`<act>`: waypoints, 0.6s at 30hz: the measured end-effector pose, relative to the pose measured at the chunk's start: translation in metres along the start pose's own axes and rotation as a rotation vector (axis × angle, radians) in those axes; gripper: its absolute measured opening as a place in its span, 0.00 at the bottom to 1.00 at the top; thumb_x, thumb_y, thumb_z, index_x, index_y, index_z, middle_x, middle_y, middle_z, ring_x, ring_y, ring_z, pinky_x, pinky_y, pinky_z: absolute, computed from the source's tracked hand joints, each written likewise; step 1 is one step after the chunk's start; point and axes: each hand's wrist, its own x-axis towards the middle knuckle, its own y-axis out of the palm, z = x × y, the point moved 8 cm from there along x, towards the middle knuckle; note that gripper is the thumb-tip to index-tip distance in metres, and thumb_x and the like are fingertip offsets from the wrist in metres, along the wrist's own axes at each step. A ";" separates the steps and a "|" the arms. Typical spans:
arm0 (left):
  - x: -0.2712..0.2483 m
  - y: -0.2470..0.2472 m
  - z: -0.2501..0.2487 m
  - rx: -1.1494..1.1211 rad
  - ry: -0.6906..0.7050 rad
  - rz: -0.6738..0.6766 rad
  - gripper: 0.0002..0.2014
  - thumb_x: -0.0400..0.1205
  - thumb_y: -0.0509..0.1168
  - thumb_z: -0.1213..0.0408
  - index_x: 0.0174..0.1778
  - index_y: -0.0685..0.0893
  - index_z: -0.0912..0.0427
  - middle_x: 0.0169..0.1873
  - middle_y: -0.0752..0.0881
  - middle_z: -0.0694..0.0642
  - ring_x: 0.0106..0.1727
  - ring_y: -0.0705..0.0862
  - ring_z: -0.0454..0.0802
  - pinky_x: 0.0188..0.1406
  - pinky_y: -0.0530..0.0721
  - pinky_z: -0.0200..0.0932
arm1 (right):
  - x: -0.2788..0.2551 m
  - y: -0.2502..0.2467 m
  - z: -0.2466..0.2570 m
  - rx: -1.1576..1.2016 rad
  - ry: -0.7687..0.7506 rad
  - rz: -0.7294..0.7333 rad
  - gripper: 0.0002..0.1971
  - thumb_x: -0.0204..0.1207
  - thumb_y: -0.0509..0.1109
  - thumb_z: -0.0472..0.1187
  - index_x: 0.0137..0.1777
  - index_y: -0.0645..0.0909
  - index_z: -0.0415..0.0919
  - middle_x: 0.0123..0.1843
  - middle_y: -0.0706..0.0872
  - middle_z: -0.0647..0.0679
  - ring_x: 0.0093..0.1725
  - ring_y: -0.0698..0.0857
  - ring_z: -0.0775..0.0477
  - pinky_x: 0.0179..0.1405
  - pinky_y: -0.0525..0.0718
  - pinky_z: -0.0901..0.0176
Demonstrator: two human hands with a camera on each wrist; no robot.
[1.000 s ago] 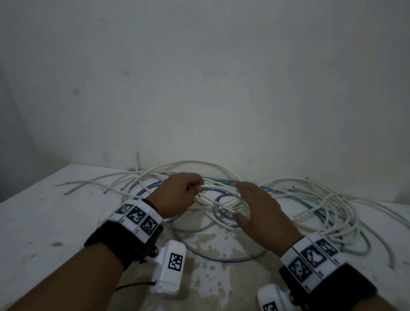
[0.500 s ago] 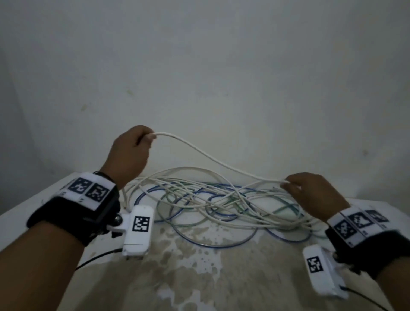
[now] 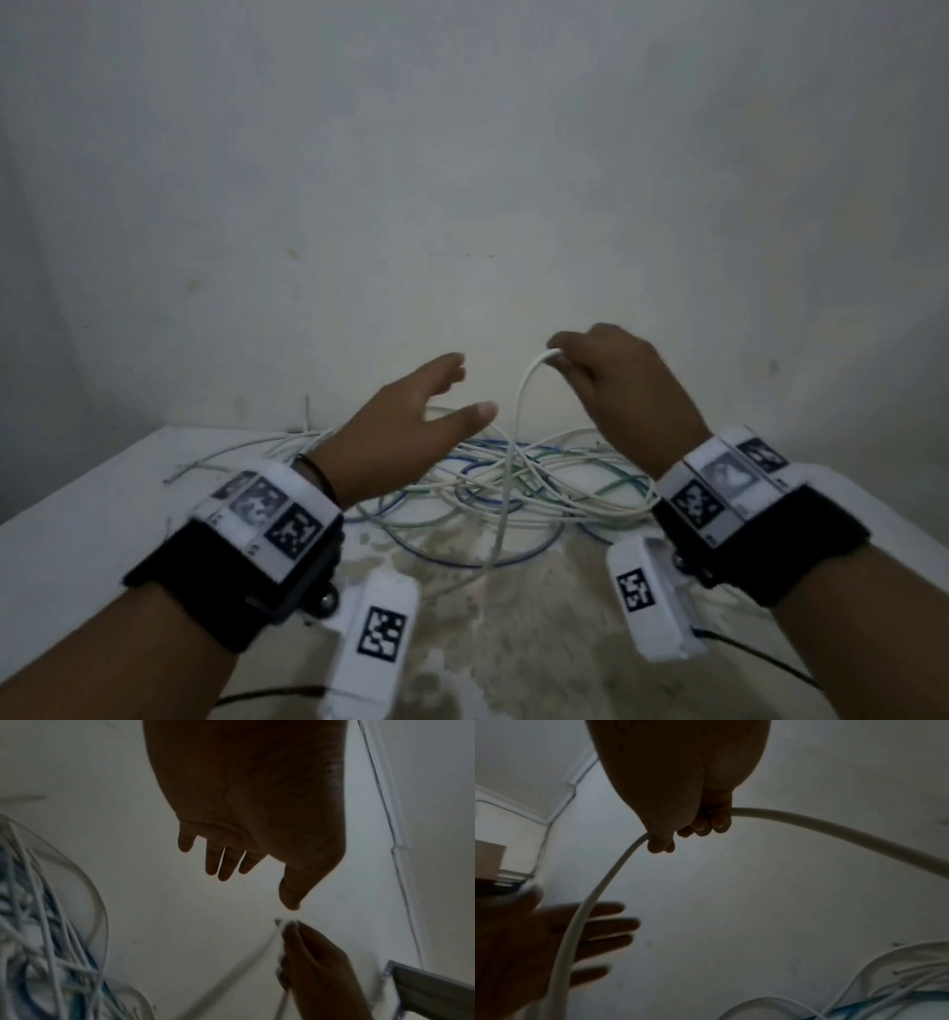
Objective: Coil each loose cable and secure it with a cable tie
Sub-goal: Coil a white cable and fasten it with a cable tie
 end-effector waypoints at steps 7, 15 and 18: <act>-0.010 0.024 -0.018 -0.871 -0.148 0.034 0.15 0.88 0.54 0.59 0.42 0.79 0.62 0.22 0.70 0.48 0.20 0.68 0.43 0.19 0.73 0.35 | 0.003 0.012 0.031 0.108 -0.017 0.037 0.12 0.81 0.63 0.42 0.54 0.83 0.35 0.40 0.83 0.37 0.40 0.81 0.36 0.39 0.76 0.49; -0.009 -0.058 0.026 -1.148 -0.165 -0.464 0.16 0.89 0.50 0.57 0.36 0.72 0.56 0.15 0.63 0.45 0.14 0.58 0.39 0.11 0.56 0.31 | -0.098 0.075 -0.030 0.251 0.361 0.396 0.17 0.83 0.62 0.43 0.31 0.73 0.43 0.27 0.77 0.47 0.28 0.76 0.50 0.27 0.66 0.64; -0.014 -0.078 0.043 -1.165 -0.164 -0.524 0.16 0.90 0.50 0.56 0.37 0.73 0.56 0.17 0.63 0.46 0.15 0.58 0.40 0.13 0.57 0.32 | -0.121 0.074 -0.052 0.292 0.538 0.408 0.19 0.83 0.62 0.44 0.29 0.71 0.45 0.25 0.79 0.47 0.23 0.79 0.56 0.23 0.71 0.70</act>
